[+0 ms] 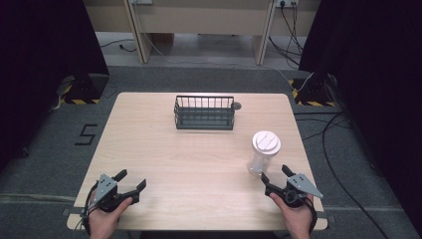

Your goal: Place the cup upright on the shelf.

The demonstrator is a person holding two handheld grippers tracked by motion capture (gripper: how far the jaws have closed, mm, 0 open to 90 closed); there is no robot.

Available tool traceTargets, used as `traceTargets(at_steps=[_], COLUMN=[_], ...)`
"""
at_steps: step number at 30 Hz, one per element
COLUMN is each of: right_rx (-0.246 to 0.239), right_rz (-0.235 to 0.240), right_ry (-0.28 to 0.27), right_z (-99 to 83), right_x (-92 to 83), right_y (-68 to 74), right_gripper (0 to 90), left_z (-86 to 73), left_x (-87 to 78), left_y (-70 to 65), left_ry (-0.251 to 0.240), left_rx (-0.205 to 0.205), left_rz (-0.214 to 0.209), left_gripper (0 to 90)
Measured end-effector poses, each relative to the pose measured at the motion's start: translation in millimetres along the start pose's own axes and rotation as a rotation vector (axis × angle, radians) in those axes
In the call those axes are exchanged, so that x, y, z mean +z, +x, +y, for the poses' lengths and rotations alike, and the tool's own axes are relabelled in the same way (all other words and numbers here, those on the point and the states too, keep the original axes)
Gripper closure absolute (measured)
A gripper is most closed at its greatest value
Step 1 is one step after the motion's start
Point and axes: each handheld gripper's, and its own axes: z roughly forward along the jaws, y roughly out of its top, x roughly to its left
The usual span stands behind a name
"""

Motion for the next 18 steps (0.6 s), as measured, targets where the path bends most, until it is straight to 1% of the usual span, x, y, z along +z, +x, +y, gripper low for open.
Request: traceTargets(at_steps=[4,6,8,11,17,18], right_rx=[0.001,-0.007,-0.003,-0.014,-0.014,-0.023], right_rz=[0.009,0.01,0.018,0.027,0.023,0.021], right_ry=[0.0,-0.001,0.005,0.01,0.019,0.017], right_z=[3.0,4.3,5.1,5.5,7.8,8.3], right_x=[9.2,14.1,18.7,25.9,38.3,40.5], right_y=[1.5,1.8,3.6,6.3,7.0,6.7], right_gripper=[16.5,16.5,16.4,16.0,15.6,15.4], left_z=[0.3,0.3,0.3,0.2,0.1,0.1], left_x=[-0.5,-0.9,-1.2,-1.3,-1.5,-1.5], left_y=[-0.2,-0.1,0.1,0.6,0.8,0.9], left_ry=[-0.001,-0.002,-0.003,-0.003,-0.004,-0.004], left_rx=[0.005,0.004,0.003,0.002,0.0,0.0], left_rz=[0.004,0.006,0.007,0.008,0.006,0.006], left_gripper=[15.0,15.0,15.0,15.1,15.1,15.1])
